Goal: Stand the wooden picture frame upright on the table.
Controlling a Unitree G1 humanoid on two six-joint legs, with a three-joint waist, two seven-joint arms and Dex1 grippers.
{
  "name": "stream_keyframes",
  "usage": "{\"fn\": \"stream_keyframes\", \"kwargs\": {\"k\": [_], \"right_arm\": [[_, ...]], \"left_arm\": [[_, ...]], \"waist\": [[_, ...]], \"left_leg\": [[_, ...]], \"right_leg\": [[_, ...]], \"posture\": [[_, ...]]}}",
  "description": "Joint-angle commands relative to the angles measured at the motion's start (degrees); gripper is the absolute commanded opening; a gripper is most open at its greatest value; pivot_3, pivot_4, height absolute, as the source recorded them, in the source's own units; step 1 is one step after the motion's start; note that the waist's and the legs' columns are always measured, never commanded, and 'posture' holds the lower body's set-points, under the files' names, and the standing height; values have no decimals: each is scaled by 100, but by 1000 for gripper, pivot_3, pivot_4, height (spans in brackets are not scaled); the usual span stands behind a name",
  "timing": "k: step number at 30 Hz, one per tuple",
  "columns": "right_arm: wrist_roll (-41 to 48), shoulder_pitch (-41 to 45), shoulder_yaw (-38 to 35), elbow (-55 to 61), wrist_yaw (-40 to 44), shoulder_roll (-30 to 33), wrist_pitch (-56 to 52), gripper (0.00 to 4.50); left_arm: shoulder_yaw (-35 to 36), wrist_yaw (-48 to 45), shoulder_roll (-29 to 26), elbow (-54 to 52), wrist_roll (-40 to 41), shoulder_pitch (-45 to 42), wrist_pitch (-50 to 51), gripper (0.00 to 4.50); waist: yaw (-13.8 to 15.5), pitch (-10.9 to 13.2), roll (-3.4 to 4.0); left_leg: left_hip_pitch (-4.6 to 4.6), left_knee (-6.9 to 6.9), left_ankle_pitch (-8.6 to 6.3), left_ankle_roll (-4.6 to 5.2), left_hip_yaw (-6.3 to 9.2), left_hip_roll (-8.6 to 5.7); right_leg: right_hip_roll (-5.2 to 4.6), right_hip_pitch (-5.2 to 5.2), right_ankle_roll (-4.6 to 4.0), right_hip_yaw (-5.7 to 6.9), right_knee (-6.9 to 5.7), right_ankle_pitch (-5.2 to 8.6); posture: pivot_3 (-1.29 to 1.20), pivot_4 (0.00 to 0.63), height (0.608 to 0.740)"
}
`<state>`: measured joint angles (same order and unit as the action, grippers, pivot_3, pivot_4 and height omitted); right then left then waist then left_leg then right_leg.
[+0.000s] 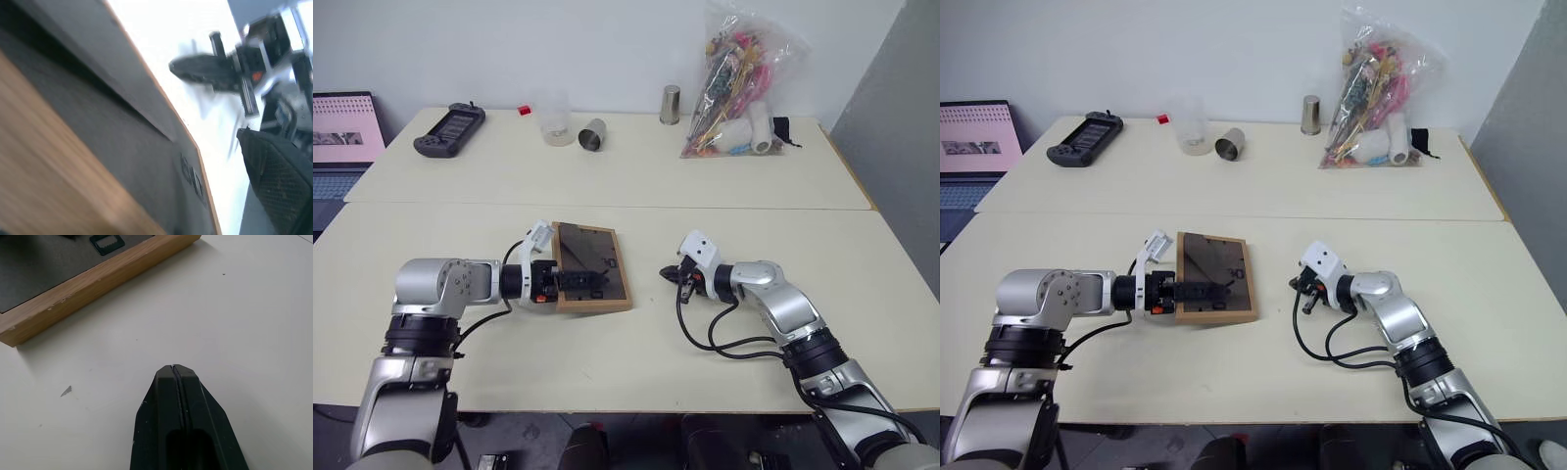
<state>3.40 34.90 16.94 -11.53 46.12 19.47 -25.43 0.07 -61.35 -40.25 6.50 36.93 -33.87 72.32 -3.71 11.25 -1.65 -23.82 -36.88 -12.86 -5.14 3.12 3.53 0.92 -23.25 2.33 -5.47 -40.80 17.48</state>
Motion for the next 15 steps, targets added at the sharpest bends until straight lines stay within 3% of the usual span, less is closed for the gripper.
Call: {"fn": "stream_keyframes", "kwargs": {"k": [1, 7, 15], "right_arm": [[-37, 65, -52, -36, -34, -16, 75, 0], [-52, 40, -70, -25, -50, 13, 100, 0], [-46, -62, -81, 58, -85, 49, 70, 0]], "left_arm": [[-55, -50, 58, -574, 263, 60, -13, 4470], [-28, 91, 70, -424, 267, 128, 37, 4470], [764, 720, 196, 48, 396, 130, 418, 4470]], "waist": [[14, 0, 0], [11, 0, 0], [10, 0, -1]], "left_leg": [[-1, 0, 0, 0, 0, 0], [0, -3, 0, 2, 0, 0], [-1, -3, -1, 2, 0, 0]], "right_leg": [[0, 0, 0, 0, 2, 0], [3, 0, 1, 0, 2, 0], [2, 0, 0, 0, 3, 0]], "posture": [[0, 150, 740], [0, 150, 740], [0, 150, 740]]}}
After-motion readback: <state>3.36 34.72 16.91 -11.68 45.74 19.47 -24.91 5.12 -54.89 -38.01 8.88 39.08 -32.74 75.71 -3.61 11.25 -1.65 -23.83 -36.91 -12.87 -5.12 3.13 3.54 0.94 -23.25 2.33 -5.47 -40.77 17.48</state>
